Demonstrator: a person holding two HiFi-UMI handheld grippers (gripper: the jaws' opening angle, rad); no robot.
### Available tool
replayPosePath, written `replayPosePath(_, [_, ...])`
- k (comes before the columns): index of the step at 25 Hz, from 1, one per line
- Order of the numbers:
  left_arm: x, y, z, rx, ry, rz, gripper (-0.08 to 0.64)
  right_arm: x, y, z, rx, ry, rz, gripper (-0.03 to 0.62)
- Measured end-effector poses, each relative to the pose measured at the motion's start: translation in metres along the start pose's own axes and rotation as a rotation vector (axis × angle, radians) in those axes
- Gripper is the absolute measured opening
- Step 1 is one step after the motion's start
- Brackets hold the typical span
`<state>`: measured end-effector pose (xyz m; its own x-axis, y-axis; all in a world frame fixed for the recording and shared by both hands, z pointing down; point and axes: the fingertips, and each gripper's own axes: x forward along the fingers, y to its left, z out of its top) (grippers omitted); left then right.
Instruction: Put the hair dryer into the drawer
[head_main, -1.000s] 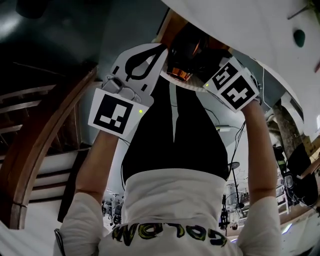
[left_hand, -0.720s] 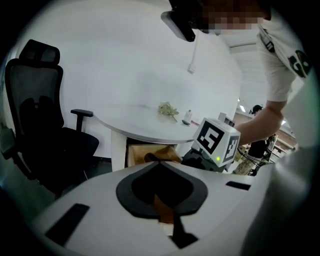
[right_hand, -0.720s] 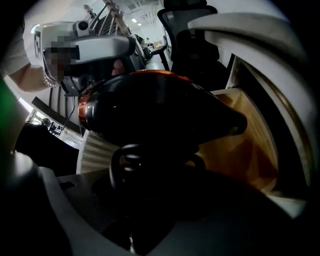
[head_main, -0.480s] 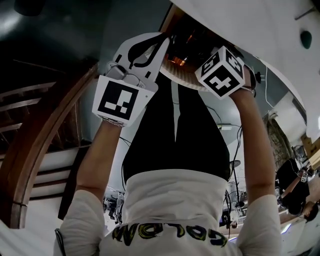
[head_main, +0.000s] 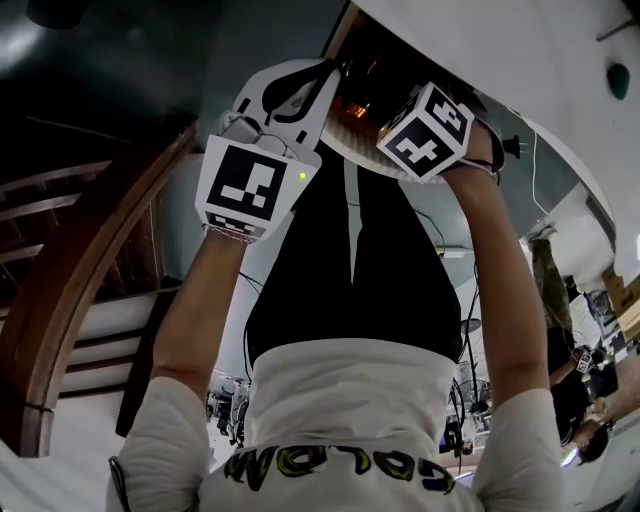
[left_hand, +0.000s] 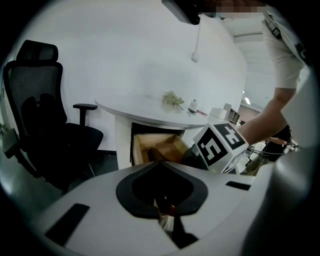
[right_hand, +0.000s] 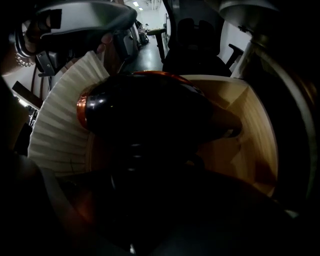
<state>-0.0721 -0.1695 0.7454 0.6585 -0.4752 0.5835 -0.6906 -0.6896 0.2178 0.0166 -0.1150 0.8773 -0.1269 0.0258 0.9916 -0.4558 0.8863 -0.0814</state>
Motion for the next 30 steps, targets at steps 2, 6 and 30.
replayPosePath(2, [0.001, 0.001, -0.002, -0.001, 0.006, 0.004, 0.012, 0.003, -0.002, 0.001, 0.007, 0.012, -0.006, 0.236])
replayPosePath(6, [0.003, 0.002, -0.006, -0.004, 0.017, 0.012, 0.012, 0.008, -0.01, 0.005, 0.014, 0.019, -0.042, 0.236])
replayPosePath(30, [0.007, 0.002, -0.014, -0.001, 0.031, 0.035, 0.012, 0.033, -0.025, -0.009, -0.065, 0.234, -0.212, 0.242])
